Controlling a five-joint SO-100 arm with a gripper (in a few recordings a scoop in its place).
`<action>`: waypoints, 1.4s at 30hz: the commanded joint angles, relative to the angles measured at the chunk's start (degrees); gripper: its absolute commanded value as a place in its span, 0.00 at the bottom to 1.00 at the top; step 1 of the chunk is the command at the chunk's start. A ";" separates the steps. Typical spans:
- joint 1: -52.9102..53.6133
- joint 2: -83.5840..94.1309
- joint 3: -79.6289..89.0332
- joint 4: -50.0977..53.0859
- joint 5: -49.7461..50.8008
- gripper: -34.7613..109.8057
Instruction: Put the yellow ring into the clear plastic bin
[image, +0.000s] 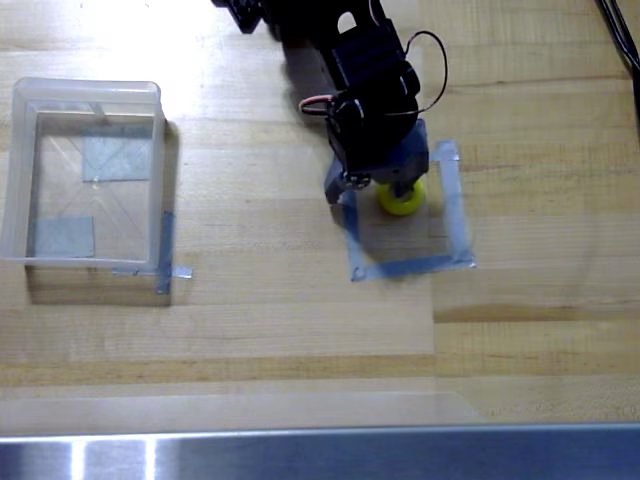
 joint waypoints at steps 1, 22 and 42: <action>-1.93 1.23 0.62 -0.88 0.18 0.45; -2.37 -1.41 1.23 -0.09 0.00 0.23; -1.85 8.35 0.88 3.69 -1.76 0.27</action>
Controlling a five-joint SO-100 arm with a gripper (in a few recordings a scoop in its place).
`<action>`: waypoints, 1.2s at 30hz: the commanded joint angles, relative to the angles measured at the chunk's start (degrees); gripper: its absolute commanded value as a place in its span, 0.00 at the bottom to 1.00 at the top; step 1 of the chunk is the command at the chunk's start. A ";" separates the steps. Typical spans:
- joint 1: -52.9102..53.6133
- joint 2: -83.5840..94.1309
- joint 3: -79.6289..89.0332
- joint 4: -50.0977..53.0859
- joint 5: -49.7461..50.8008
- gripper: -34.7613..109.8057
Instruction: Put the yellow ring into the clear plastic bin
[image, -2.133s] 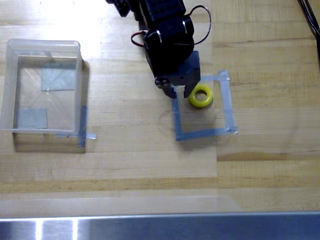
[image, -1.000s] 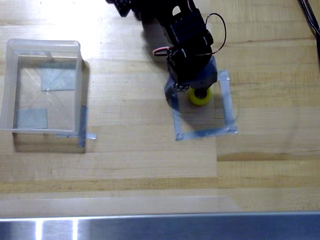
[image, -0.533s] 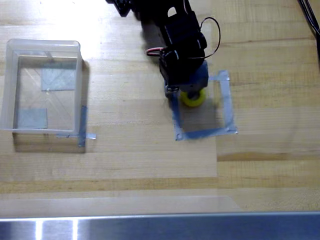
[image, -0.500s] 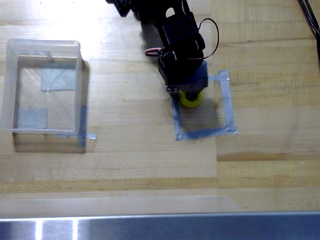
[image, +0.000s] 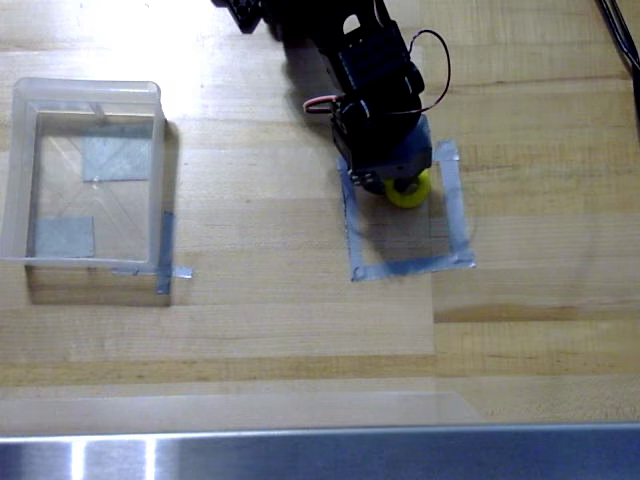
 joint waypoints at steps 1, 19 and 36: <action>0.53 11.07 -0.79 3.96 -2.72 0.27; 49.31 20.30 -27.77 27.16 -24.61 0.23; 69.17 1.23 -30.15 26.81 -24.52 0.24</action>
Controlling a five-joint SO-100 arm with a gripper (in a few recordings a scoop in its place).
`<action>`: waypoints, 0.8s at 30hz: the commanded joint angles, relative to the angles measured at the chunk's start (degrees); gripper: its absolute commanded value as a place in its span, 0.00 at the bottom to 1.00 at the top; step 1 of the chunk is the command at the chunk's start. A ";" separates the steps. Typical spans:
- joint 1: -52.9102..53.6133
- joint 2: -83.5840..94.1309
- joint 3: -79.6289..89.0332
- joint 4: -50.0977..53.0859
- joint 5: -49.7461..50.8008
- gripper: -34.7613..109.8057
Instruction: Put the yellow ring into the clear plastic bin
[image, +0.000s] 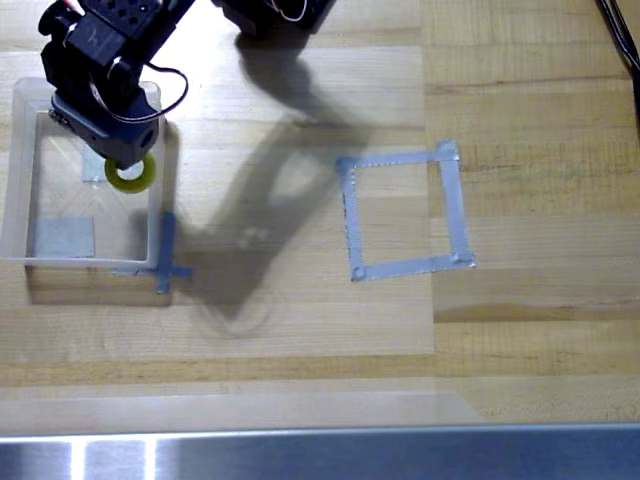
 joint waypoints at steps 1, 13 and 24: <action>2.20 -3.16 -4.31 -2.11 0.88 0.24; 7.47 -10.90 -3.87 -16.44 1.05 0.24; 10.81 -19.07 -3.96 -19.95 1.05 0.24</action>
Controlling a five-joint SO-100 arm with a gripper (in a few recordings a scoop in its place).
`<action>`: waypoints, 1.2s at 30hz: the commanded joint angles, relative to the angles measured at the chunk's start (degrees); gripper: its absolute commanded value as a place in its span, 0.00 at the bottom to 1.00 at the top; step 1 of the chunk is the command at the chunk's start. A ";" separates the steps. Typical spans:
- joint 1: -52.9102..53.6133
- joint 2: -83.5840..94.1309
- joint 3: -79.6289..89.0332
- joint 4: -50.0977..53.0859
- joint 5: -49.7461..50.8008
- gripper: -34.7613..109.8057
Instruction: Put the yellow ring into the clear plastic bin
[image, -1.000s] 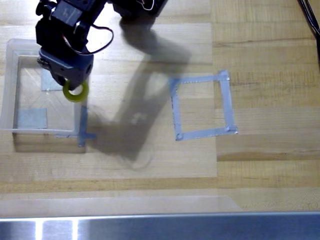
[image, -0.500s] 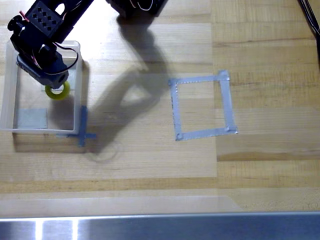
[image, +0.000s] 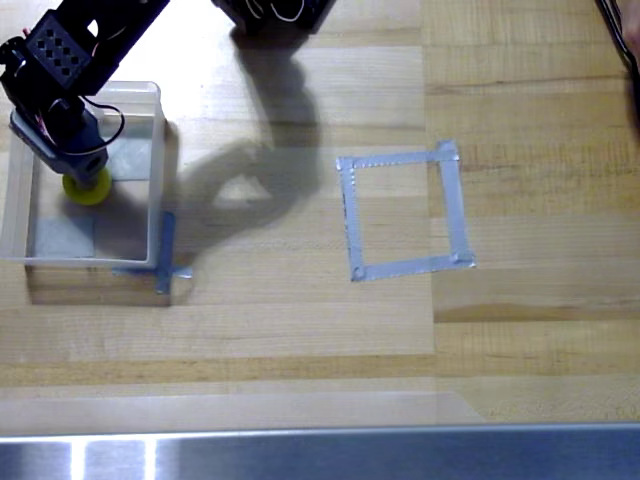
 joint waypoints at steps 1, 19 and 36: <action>2.29 0.62 -3.87 -0.97 0.88 0.24; 1.49 5.10 -2.29 -6.50 0.44 0.38; -24.52 45.00 1.49 19.86 0.35 0.28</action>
